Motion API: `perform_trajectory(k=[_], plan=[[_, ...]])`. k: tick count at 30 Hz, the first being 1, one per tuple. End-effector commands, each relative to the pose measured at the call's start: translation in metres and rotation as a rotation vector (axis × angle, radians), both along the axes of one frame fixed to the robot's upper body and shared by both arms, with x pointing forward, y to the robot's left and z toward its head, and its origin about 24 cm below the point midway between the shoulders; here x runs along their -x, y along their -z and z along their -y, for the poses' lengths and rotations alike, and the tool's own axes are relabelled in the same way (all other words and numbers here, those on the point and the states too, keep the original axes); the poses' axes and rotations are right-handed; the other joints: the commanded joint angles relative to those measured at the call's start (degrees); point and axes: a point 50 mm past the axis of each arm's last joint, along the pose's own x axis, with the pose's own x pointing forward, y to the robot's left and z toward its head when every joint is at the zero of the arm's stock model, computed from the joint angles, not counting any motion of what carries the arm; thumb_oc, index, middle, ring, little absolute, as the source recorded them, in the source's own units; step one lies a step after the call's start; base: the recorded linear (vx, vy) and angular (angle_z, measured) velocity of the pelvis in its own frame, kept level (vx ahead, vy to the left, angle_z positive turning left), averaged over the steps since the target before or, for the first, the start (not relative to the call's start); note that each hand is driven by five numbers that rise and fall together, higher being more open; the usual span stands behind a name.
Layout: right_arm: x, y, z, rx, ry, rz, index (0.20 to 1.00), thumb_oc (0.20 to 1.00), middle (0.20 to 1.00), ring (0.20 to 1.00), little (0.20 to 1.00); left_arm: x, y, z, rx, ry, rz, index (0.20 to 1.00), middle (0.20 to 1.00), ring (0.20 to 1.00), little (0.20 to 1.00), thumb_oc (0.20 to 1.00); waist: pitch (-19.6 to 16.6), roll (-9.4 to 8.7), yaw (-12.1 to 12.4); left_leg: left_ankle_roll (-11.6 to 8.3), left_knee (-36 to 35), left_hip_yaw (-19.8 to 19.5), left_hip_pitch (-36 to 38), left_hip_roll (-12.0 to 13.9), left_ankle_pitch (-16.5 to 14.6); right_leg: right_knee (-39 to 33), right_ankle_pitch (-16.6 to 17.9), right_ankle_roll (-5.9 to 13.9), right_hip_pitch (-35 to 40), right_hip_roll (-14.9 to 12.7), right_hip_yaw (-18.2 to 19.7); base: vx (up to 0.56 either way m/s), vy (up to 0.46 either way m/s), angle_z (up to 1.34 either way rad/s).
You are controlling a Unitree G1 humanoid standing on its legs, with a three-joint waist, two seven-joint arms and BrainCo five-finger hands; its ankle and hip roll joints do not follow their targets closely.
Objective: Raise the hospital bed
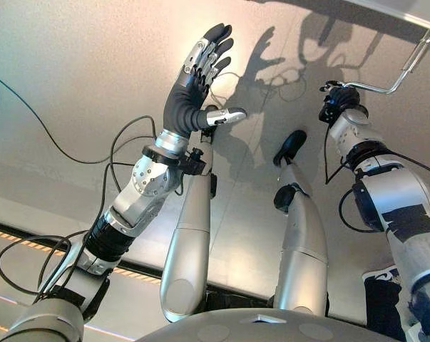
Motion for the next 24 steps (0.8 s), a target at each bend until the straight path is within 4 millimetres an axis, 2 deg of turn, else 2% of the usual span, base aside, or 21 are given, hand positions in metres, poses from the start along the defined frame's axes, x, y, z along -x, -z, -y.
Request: perform_trajectory(k=[1, 2, 3, 4, 7, 8, 9, 11, 18, 21, 22, 24], plan=[[0.021, 0.020, 0.042, 0.045, 0.135, -0.083, 0.200, 0.200, 0.200, 0.200, 0.200, 0.027, -0.019, 0.005, 0.050, 0.089, 0.148, 1.000, 1.000, 1.000, 1.000, 1.000, -1.00, 4.42, -3.07, 2.93, 7.15, 2.45, -1.15, -1.75, -6.09, -1.12, 0.52, 5.11, 2.30, 0.18, 2.89, 0.01, -0.023, -0.10], [0.021, 0.020, 0.042, 0.045, 0.136, -0.083, 0.200, 0.200, 0.200, 0.200, 0.200, 0.027, -0.019, 0.006, 0.050, 0.090, 0.148, 1.000, 1.000, 1.000, 1.000, 1.000, -1.00, 4.40, -3.00, 2.93, 7.14, 2.50, -1.13, -1.76, -6.09, -1.08, 0.51, 5.11, 2.26, 0.17, 2.94, 0.01, -0.007, -0.11], [0.032, 0.028, 0.061, 0.026, 0.199, -0.107, 0.200, 0.200, 0.200, 0.200, 0.200, 0.028, -0.018, 0.006, 0.040, 0.088, 0.150, 1.000, 1.000, 1.000, 1.000, 1.000, -1.00, 4.49, -3.71, 2.86, 7.36, 2.86, -1.25, -1.48, -6.17, -0.77, 0.46, 5.11, 1.69, 0.27, 3.41, 0.00, 0.003, -0.08], [0.032, 0.028, 0.061, 0.026, 0.199, -0.107, 0.200, 0.200, 0.200, 0.200, 0.200, 0.028, -0.018, 0.006, 0.040, 0.088, 0.150, 1.000, 1.000, 1.000, 1.000, 1.000, -1.00, 4.47, -3.69, 2.86, 7.36, 2.89, -1.25, -1.48, -6.17, -0.75, 0.46, 5.11, 1.68, 0.27, 3.43, 0.01, 0.004, -0.08], [0.052, 0.041, 0.088, 0.007, 0.298, -0.139, 0.200, 0.200, 0.200, 0.200, 0.200, 0.026, -0.017, 0.002, 0.022, 0.065, 0.151, 1.000, 1.000, 1.000, 1.000, 1.000, -1.00, 4.05, -5.29, 2.87, 7.61, 3.76, -0.93, -0.90, -6.47, -0.47, 0.56, 5.13, 0.81, 0.84, 4.41, 0.00, -0.018, -0.07], [0.052, 0.041, 0.088, 0.007, 0.298, -0.139, 0.200, 0.200, 0.200, 0.200, 0.200, 0.026, -0.017, 0.002, 0.022, 0.065, 0.151, 1.000, 1.000, 1.000, 1.000, 1.000, -1.00, 4.02, -5.27, 2.87, 7.60, 3.79, -0.91, -0.90, -6.47, -0.47, 0.56, 5.13, 0.81, 0.84, 4.44, 0.01, -0.034, -0.12], [0.064, 0.048, 0.102, -0.014, 0.351, -0.144, 0.200, 0.200, 0.200, 0.200, 0.200, 0.026, -0.016, -0.001, 0.015, 0.052, 0.151, 1.000, 1.000, 1.000, 1.000, 1.000, -1.00, 3.59, -6.19, 2.84, 7.75, 4.20, -0.64, -0.56, -6.63, -0.56, 0.66, 5.11, 0.73, 1.06, 4.77, 0.01, -0.029, -0.10], [0.076, 0.054, 0.114, -0.043, 0.403, -0.140, 0.200, 0.200, 0.200, 0.200, 0.200, 0.026, -0.015, -0.003, 0.013, 0.044, 0.150, 1.000, 1.000, 1.000, 1.000, 1.000, -1.00, 3.15, -7.26, 2.75, 7.61, 4.50, -0.03, -0.24, -6.74, -0.58, 0.68, 5.15, 0.78, 1.41, 5.23, 0.00, -0.039, -0.09], [0.112, 0.048, 0.158, -0.040, 0.540, -0.062, 0.200, 0.200, 0.200, 0.200, 0.200, 0.027, -0.015, -0.016, -0.016, -0.010, 0.170, 1.000, 1.000, 1.000, 1.000, 1.000, -1.00, 0.54, -10.65, 1.93, 5.49, 5.80, 3.59, 0.51, -6.45, -1.88, 1.12, 5.36, 2.72, 2.13, 6.30, -0.01, -0.023, -0.05], [0.113, 0.040, 0.161, -0.044, 0.539, 0.011, 0.200, 0.200, 0.200, 0.200, 0.200, 0.028, -0.015, -0.022, -0.018, -0.032, 0.172, 1.000, 1.000, 1.000, 1.000, 1.000, -1.00, -0.52, -11.57, 1.73, 4.78, 6.24, 4.42, 0.71, -6.15, -2.33, 1.41, 5.45, 3.29, 2.36, 6.59, -0.01, -0.015, -0.04], [0.099, 0.023, 0.145, -0.056, 0.449, 0.177, 0.200, 0.200, 0.200, 0.200, 0.200, 0.029, -0.015, -0.029, -0.007, -0.068, 0.177, 1.000, 1.000, 1.000, 1.000, 1.000, -1.00, -1.91, -12.79, 1.67, 3.73, 6.33, 5.11, 1.13, -5.76, -2.97, 1.79, 5.59, 3.59, 2.77, 6.68, -0.01, -0.016, -0.08], [0.095, 0.004, 0.120, -0.041, 0.323, 0.373, 0.200, 0.200, 0.200, 0.200, 0.200, 0.031, -0.016, -0.037, -0.007, -0.114, 0.189, 1.000, 1.000, 1.000, 1.000, 1.000, -1.00, -3.65, -14.43, 1.54, 2.83, 6.86, 5.94, 1.31, -5.33, -3.55, 2.07, 5.63, 4.19, 2.90, 6.95, -0.01, -0.036, -0.12]])
